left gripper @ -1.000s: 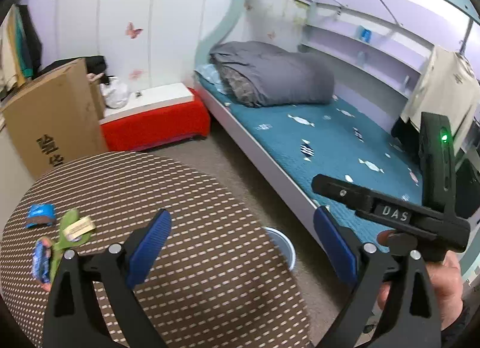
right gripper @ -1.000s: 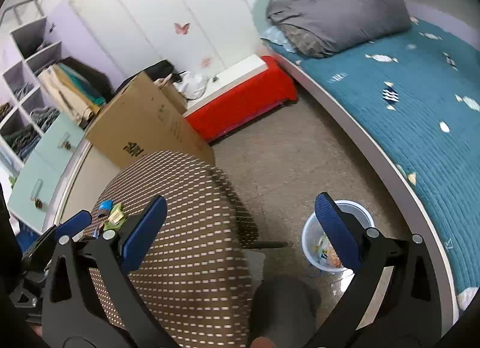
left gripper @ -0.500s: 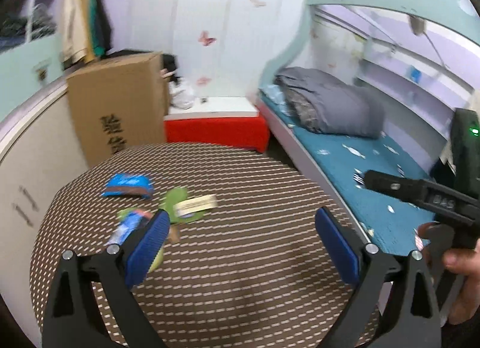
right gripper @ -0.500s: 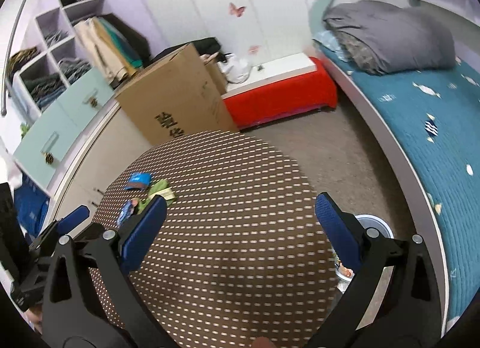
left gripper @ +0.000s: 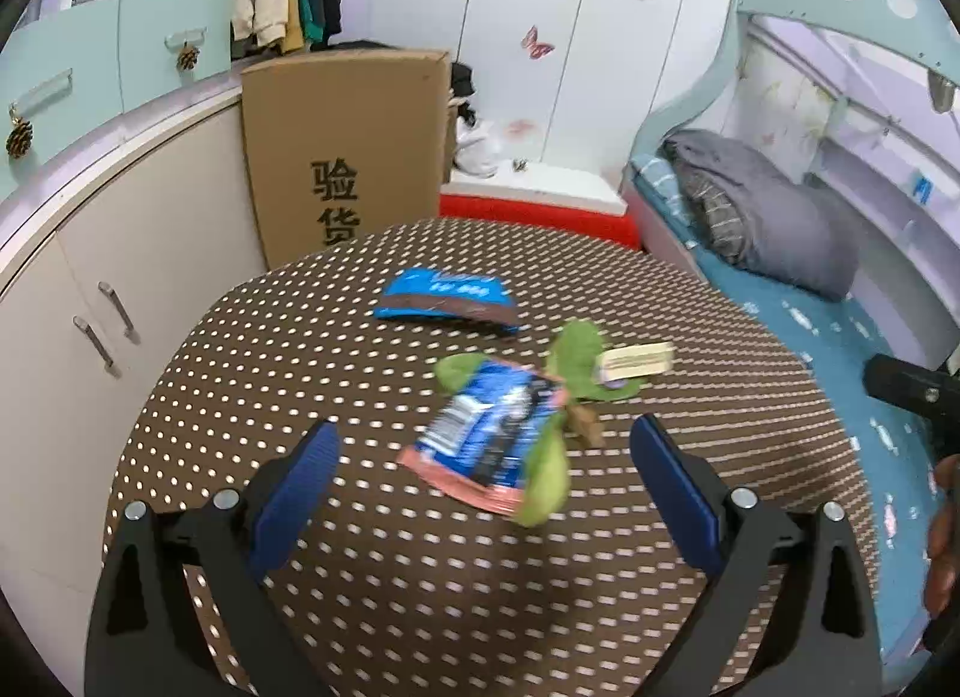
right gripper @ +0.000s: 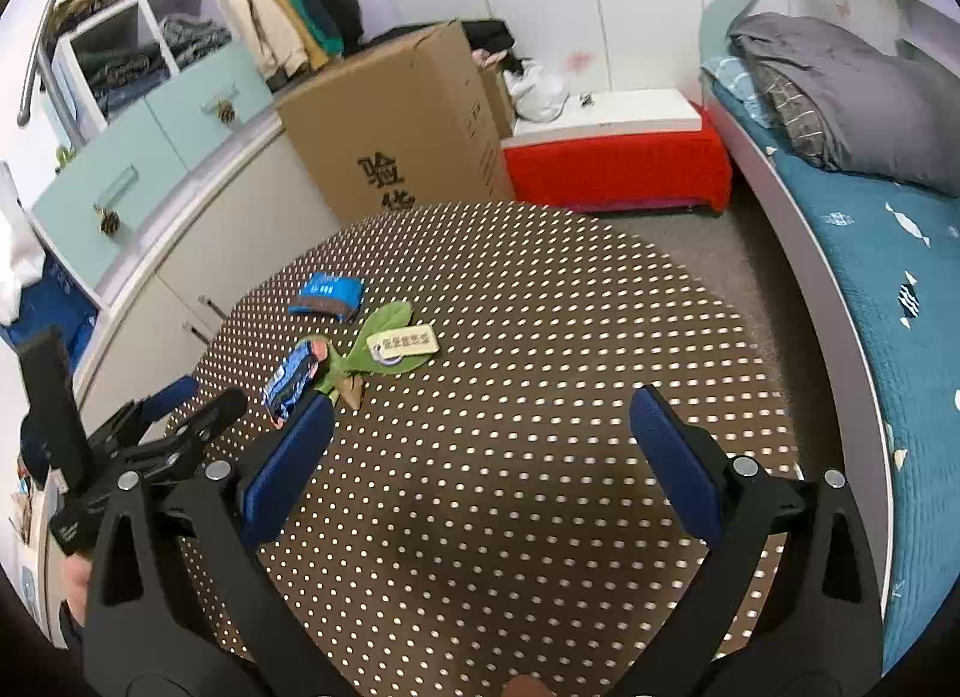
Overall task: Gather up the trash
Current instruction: 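Grasp the blue snack packet with the left tool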
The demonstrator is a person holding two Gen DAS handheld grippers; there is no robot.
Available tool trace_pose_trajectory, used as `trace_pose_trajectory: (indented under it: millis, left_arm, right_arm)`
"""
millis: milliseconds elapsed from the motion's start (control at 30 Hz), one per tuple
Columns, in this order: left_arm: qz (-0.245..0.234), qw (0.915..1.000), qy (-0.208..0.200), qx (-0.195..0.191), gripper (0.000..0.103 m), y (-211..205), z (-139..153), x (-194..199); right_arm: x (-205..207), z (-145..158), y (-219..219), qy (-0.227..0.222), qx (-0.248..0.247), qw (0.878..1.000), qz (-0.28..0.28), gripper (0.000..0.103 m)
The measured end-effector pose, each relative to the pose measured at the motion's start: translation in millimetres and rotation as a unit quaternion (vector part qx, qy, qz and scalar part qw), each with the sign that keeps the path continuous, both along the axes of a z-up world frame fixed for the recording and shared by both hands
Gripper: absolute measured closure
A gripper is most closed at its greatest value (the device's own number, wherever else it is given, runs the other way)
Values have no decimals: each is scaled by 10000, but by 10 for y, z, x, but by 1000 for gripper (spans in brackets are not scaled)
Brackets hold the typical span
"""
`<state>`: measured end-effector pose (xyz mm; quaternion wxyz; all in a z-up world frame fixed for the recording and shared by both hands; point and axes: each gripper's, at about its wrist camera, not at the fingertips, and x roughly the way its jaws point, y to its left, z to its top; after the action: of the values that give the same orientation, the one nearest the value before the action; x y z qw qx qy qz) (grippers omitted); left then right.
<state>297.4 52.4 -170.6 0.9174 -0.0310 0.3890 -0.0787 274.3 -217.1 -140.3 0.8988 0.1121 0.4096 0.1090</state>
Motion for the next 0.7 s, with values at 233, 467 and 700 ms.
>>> trace_pose_trajectory:
  millis: [233,467,700]
  left_arm:
    - [-268,9990,163,302,8,-41,-245,265]
    - [-876,9950,439,209,52,-117,-387,369]
    - [-527,9978,396,-34,62,109,-393,228]
  right_arm:
    - [165,-161,234,200,-93,9996,198,6]
    - [310,-307,441,382,-172,9985,362,6]
    - [440,-482,684,410,-223,9971,604,6]
